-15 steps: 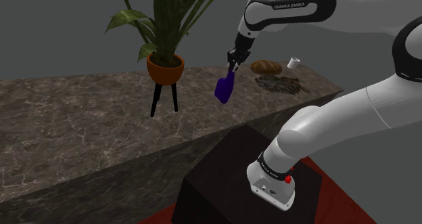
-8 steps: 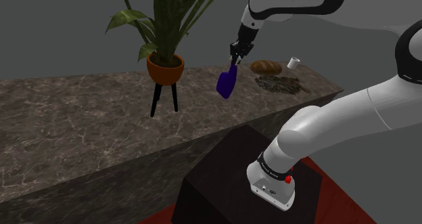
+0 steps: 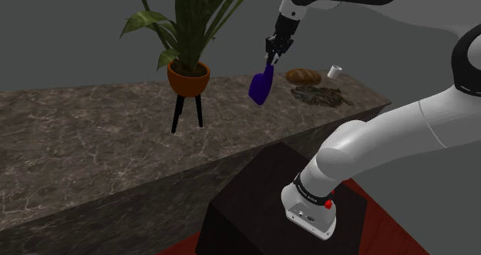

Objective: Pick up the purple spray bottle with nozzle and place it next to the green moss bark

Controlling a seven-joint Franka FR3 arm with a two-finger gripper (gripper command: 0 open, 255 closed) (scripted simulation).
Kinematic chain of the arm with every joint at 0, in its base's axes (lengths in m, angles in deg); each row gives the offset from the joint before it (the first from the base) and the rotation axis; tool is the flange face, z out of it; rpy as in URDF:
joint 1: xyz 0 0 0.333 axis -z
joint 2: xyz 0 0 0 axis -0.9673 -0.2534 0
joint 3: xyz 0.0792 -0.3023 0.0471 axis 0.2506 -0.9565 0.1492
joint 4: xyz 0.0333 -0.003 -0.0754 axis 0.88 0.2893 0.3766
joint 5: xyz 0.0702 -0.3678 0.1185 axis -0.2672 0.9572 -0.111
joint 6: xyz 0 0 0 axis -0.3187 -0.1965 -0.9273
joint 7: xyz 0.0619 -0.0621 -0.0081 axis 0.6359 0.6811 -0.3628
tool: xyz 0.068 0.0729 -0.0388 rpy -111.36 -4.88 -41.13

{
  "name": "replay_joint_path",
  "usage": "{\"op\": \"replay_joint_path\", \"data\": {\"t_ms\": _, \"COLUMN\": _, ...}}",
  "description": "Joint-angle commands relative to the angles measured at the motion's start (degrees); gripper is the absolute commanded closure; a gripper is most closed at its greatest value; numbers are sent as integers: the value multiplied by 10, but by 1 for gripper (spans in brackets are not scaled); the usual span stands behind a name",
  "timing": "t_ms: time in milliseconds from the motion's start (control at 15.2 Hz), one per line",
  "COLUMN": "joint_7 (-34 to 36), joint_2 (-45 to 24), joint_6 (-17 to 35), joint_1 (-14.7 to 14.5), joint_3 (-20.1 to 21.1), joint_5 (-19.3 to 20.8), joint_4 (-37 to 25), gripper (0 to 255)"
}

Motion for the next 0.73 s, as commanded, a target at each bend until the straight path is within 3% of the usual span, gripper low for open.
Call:
{"op": "replay_joint_path", "data": {"t_ms": 0, "joint_7": -1, "joint_2": -1, "joint_6": -15, "joint_1": 0, "joint_3": 0, "joint_5": -1, "joint_4": -16, "gripper": 255}}
{"op": "replay_joint_path", "data": {"t_ms": 660, "joint_7": -4, "joint_2": -12, "joint_6": -90, "joint_1": -3, "joint_3": 5, "joint_5": -6, "joint_4": -102, "gripper": 255}}
